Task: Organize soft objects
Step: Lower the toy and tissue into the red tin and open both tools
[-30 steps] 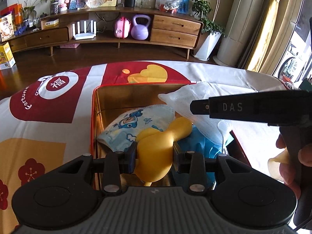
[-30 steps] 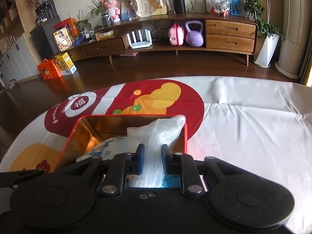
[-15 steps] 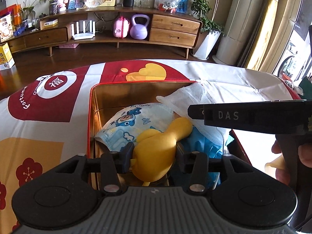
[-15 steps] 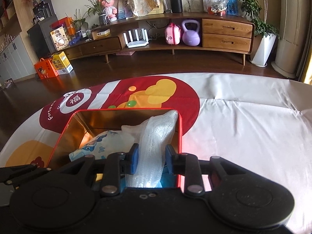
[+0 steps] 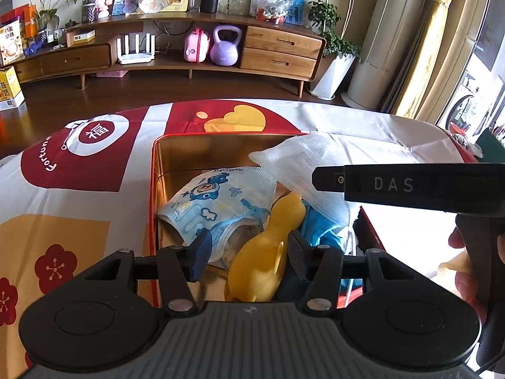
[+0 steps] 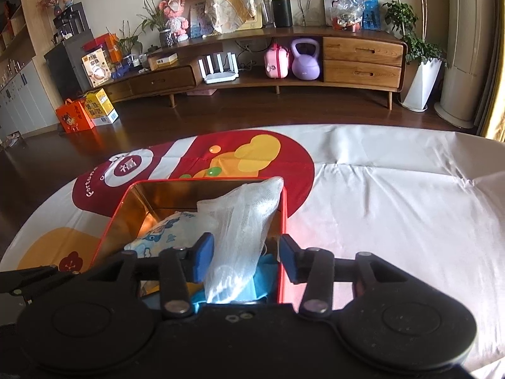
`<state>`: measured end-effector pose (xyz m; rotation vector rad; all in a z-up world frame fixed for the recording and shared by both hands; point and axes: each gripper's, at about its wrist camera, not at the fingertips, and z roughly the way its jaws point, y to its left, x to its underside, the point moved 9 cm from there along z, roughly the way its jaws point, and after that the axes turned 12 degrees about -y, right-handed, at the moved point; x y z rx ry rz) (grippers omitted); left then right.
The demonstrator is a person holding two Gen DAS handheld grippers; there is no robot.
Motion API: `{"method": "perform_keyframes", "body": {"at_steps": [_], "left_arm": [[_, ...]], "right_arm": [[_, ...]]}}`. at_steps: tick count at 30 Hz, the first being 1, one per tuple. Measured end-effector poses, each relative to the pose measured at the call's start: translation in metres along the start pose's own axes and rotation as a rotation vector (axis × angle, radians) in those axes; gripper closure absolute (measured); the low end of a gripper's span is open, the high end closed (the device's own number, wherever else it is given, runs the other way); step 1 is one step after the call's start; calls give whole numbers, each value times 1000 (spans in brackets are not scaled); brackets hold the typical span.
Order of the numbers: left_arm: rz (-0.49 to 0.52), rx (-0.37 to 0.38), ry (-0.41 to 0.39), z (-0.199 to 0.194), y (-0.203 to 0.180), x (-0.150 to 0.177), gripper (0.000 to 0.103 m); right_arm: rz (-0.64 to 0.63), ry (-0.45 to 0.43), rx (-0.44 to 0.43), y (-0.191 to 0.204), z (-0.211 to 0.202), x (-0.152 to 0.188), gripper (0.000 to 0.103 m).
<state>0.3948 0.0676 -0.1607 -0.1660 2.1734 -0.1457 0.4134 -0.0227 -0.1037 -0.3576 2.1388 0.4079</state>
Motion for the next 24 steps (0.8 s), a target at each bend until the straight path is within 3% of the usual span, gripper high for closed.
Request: {"method": "perform_keyframes", "body": {"at_steps": [4,7,24], "left_arm": [[2,2,-15,-12,-1,-4,50],[-7,7,-37,-24,-2,-8,39],[13,18,-121,-96,-17,-23,39]], "right_arm": [[8,-18,-7,1,-16,-4,53],[5,-39,-6,1,-29,-8,50],[12,-122,-80,24,-114,-18,34]]}}
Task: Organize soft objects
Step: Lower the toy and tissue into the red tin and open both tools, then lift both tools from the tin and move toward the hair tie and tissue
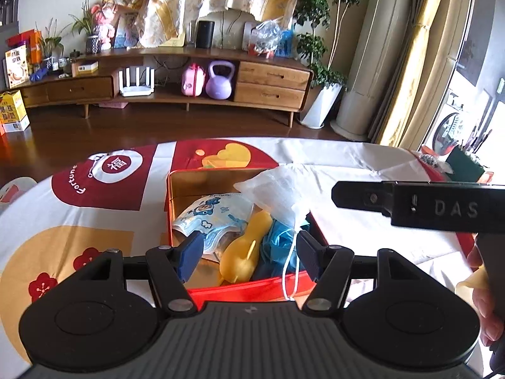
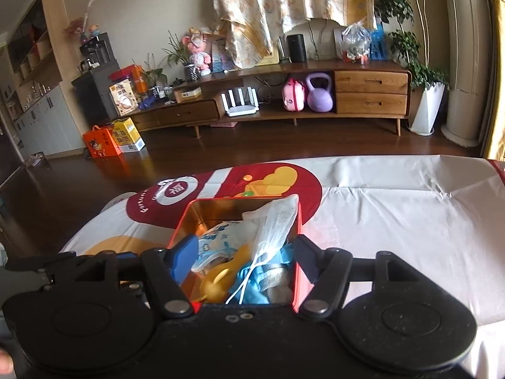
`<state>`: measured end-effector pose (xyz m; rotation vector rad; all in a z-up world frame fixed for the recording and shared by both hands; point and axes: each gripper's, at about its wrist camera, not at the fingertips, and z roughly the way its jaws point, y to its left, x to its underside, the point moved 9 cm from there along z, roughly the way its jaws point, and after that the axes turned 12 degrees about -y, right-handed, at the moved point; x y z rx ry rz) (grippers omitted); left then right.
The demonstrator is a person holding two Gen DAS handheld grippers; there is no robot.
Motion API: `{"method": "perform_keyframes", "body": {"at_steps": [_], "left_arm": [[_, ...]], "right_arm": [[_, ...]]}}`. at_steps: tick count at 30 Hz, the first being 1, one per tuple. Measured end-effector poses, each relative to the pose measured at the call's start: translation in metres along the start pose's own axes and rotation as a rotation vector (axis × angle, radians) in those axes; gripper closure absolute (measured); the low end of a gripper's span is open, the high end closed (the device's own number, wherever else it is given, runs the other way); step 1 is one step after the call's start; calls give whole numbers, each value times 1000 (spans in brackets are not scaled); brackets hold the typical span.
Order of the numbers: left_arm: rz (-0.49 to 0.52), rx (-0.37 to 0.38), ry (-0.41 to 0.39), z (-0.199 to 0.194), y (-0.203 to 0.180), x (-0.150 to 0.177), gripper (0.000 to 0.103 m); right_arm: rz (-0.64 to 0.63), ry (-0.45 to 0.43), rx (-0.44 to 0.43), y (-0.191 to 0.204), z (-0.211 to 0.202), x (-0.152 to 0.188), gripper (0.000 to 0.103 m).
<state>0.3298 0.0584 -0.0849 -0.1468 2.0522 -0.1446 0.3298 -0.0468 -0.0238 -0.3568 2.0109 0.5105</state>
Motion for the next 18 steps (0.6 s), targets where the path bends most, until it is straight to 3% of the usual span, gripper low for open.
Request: {"method": "perform_keyframes", "body": {"at_steps": [8,11,18], "left_arm": [[10,6,-30,-39,-5,-2,37],[7,9,-46,-53,-4,-1,29],[1,18,-69,-81,-5,7,29]], "right_arm": [[42,-38,-25,7,-42,2,22],[52,-42,-35,10,-56,8,19],[61,-52,-40,14,-83,24,12]]}}
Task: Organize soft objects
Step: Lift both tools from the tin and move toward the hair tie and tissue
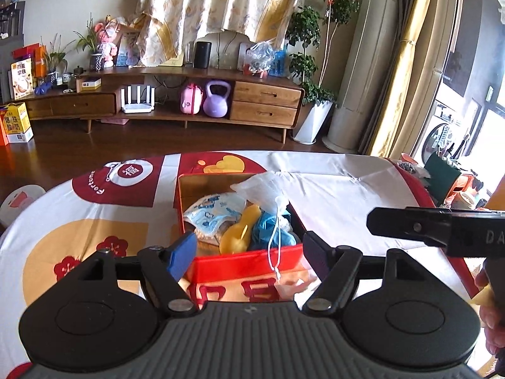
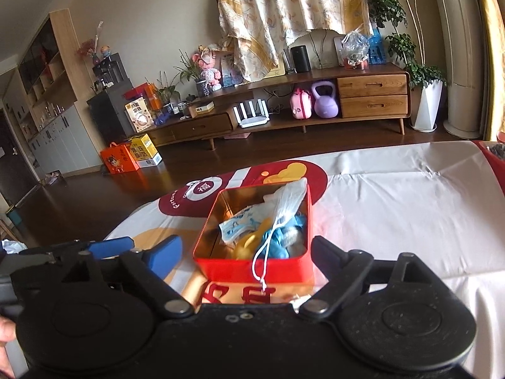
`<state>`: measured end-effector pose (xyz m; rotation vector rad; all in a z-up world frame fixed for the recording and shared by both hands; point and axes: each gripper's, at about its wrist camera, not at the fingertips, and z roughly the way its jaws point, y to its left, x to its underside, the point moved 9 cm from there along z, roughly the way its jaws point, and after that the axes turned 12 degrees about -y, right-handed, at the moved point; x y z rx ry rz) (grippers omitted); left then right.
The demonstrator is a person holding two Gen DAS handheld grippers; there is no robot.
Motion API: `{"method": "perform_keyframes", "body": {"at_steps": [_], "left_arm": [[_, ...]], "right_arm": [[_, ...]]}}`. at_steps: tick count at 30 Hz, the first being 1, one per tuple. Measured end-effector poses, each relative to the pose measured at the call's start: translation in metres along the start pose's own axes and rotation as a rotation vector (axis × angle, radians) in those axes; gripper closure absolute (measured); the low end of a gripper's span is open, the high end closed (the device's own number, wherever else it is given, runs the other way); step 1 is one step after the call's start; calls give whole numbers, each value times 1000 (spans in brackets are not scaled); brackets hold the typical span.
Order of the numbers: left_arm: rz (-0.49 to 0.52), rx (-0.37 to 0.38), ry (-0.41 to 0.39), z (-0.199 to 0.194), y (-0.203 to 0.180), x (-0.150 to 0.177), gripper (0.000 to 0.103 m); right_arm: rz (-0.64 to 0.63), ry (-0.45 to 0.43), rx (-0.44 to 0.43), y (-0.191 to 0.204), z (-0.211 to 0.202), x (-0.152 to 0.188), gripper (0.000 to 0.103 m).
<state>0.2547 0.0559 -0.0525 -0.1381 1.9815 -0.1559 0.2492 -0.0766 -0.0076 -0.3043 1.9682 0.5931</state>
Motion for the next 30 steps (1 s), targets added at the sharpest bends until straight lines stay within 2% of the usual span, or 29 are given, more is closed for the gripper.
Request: {"method": "perform_keyframes", "body": {"at_steps": [6,11,13,15,30], "left_arm": [[5,3,8,-16,-3,15,25],[13,-29,-12,-28,-2,30,24],[8,-37,-18,-32,-1,36,17],[3,-37,-15,-35,-1,44,17],[-14,-42,107,-29,-7,116,17]], "right_arm": [[-15,-11,19,-1,-13,16,1],[-15,-3,21,-6,-21,35,0],[-35,9,30,-7,-21,45,0],[-47,21,38,-9,-22,55,0],[-29,82,112,-36,-10,102,0]]}}
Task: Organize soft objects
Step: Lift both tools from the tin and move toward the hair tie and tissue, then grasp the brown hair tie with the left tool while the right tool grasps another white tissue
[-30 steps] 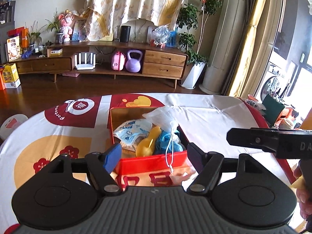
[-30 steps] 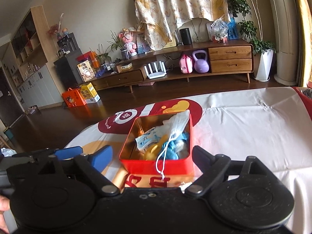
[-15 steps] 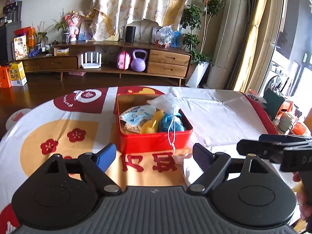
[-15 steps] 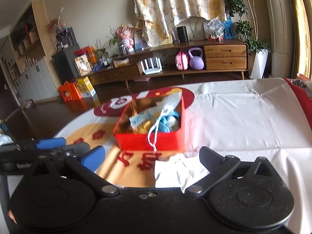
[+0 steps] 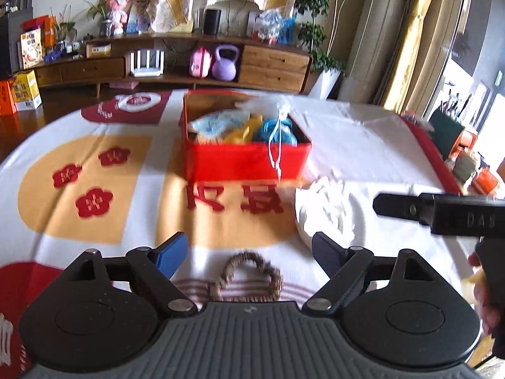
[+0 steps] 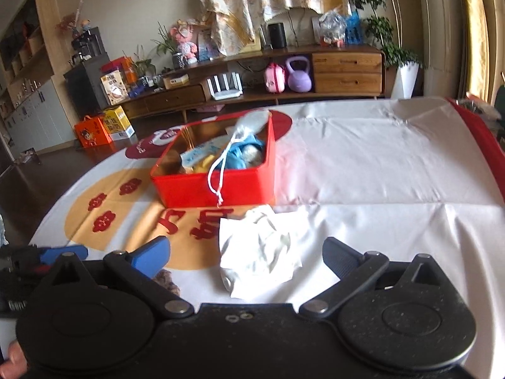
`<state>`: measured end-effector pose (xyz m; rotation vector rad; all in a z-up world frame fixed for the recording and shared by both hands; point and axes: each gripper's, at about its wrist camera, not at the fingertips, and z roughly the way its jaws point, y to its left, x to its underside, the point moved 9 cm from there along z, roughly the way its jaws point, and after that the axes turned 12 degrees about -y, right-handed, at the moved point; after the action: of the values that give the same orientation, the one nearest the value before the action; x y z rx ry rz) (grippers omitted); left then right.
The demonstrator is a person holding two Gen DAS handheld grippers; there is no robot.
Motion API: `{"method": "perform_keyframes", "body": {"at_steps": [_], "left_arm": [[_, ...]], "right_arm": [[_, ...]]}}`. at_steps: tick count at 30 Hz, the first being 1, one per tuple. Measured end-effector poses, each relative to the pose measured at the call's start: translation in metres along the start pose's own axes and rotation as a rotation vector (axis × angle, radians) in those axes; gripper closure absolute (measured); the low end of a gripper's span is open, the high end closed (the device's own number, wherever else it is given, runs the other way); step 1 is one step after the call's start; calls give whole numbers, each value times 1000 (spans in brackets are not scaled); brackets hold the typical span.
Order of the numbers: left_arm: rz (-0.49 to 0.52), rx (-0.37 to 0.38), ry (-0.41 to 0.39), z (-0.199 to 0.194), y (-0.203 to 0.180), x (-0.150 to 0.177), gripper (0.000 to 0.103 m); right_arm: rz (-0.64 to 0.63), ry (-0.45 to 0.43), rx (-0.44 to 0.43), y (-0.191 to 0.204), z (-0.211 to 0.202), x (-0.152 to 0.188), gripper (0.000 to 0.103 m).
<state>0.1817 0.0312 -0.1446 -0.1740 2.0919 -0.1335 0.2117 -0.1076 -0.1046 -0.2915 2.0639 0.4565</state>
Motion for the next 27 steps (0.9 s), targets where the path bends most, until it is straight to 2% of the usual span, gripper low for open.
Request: {"method": "perform_keyframes", "body": {"at_steps": [5,14,21,27], "left_arm": [[-32,-5,46,8,0,21,17],[-38,-30,91,24,-4,39,17],[-17,-43,128,35,-4,54,17],[39,-51,125,39,-9,59,17]], "right_arm": [[-8,45,5,-3,13,12,0],[-43,114,-2,-2,36,25,1],[-60,162,-3,-4,52,36,2],[-83,181,2,-3,65,40,4]]}}
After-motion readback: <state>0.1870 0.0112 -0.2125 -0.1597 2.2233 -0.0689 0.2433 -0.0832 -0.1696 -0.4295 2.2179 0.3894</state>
